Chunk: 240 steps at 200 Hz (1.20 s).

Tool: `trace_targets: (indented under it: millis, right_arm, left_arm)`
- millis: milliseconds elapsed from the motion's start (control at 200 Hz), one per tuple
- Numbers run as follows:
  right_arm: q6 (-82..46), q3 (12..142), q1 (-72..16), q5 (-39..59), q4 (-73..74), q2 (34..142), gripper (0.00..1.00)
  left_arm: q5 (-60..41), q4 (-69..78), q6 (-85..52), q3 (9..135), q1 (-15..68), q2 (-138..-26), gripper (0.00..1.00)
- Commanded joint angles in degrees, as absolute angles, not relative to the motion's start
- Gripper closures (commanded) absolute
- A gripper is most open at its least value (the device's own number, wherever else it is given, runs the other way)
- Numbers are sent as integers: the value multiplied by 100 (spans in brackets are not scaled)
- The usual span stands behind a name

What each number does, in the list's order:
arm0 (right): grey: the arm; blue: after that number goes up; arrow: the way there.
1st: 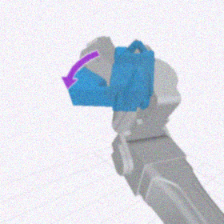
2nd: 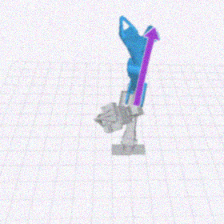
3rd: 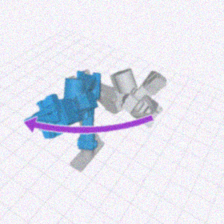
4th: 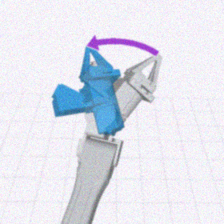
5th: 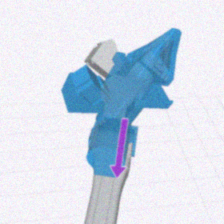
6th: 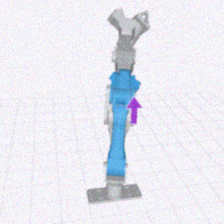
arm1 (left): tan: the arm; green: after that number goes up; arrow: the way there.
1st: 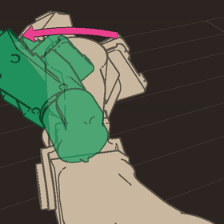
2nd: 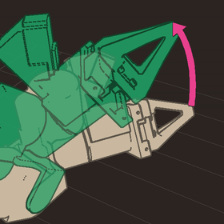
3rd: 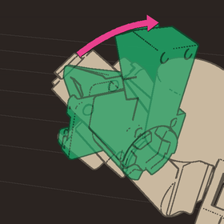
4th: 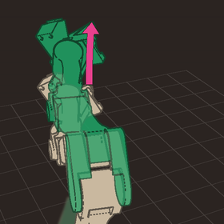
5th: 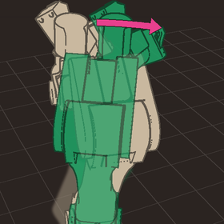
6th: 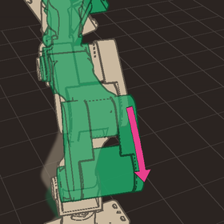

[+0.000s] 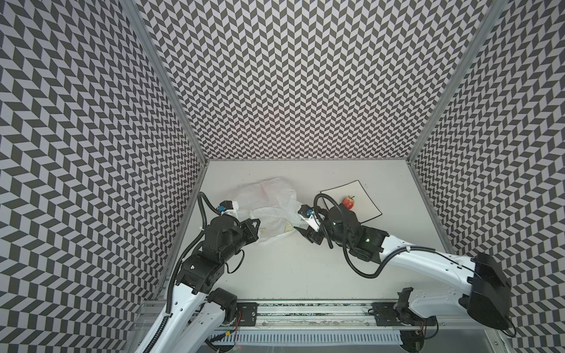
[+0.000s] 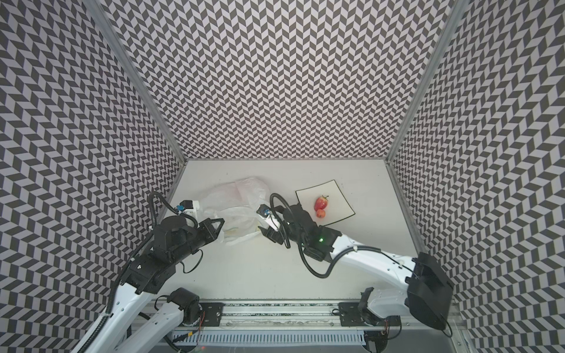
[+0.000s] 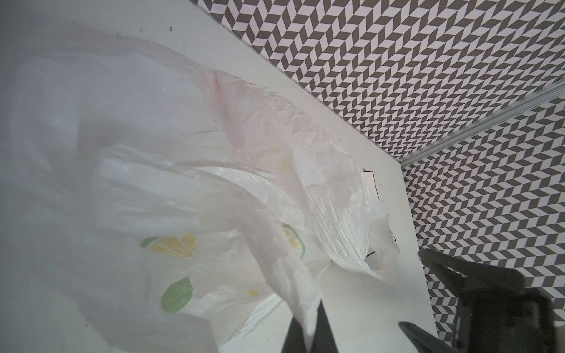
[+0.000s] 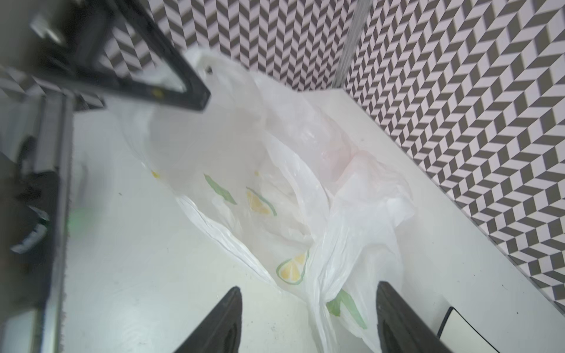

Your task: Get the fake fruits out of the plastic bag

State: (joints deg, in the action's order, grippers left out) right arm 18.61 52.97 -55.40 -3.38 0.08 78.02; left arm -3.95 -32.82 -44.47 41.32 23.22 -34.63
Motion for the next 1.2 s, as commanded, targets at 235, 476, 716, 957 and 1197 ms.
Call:
trace_targets:
  millis: [235,476,716,957,1197]
  right_arm:
    - [1905,5977,-5594,-2026,-217,9029,62]
    - [1262,6530,-5405,-1967,34,9013,100]
    - [-36,7097,-4431,-740,301,8732,100]
    - [-754,7419,-3741,-254,483,8680,100]
    - [-1062,6988,-3675,-400,630,8369,100]
  left_arm:
    - [-169,-3603,-4404,4337,2337,-3189,100]
    - [-105,-3486,-4137,4501,2335,-3347,100]
    - [-157,-2675,-2764,5054,2338,-3841,100]
    - [-281,-2105,-1627,5887,2338,-4893,100]
    - [-567,-1605,-1806,5549,2338,-4856,100]
